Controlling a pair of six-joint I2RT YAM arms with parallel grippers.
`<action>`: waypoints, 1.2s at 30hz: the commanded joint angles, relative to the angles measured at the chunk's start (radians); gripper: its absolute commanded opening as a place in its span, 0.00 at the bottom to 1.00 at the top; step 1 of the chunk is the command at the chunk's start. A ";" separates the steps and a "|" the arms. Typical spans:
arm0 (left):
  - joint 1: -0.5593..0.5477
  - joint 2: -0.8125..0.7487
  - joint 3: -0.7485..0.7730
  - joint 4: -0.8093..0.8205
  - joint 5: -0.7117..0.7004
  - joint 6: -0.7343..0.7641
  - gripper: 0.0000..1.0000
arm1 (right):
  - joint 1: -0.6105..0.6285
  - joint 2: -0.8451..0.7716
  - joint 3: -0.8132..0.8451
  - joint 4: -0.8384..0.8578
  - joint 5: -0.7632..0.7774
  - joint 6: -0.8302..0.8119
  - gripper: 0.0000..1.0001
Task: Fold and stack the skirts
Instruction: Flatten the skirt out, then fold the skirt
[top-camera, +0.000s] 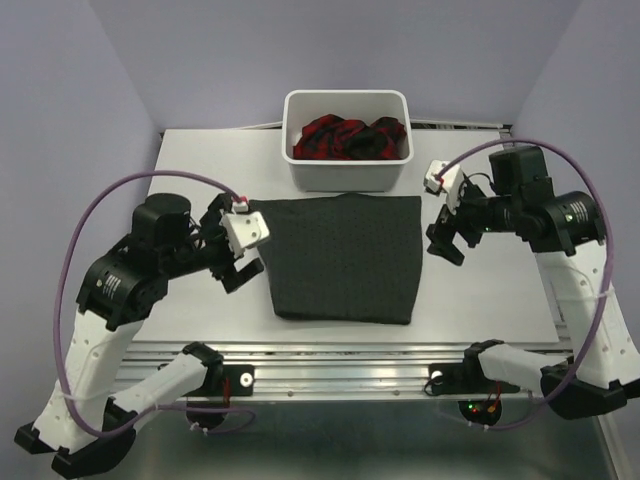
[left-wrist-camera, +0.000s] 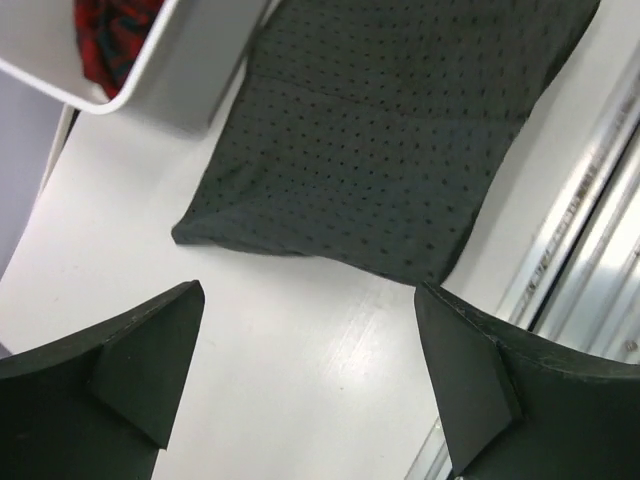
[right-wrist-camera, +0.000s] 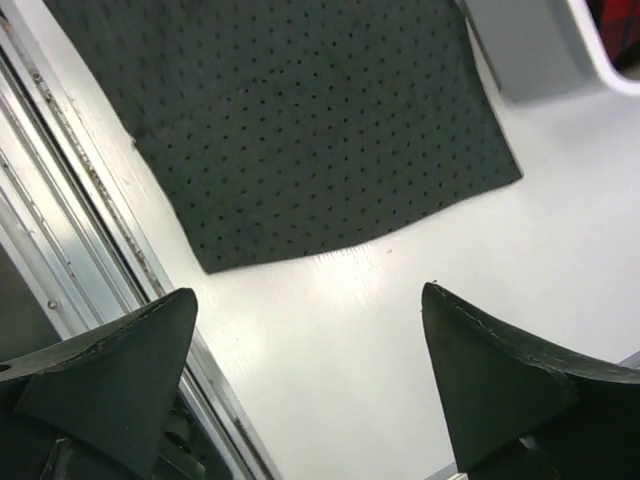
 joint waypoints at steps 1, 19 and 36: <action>-0.006 -0.076 -0.011 -0.110 0.132 0.139 0.99 | -0.002 -0.110 0.020 -0.018 -0.101 -0.125 1.00; 0.250 0.418 -0.110 0.348 -0.039 -0.389 0.64 | -0.002 0.394 -0.144 0.373 0.186 0.341 0.56; 0.467 0.696 -0.257 0.569 0.088 -0.558 0.65 | -0.263 0.607 -0.322 0.580 0.148 0.614 0.55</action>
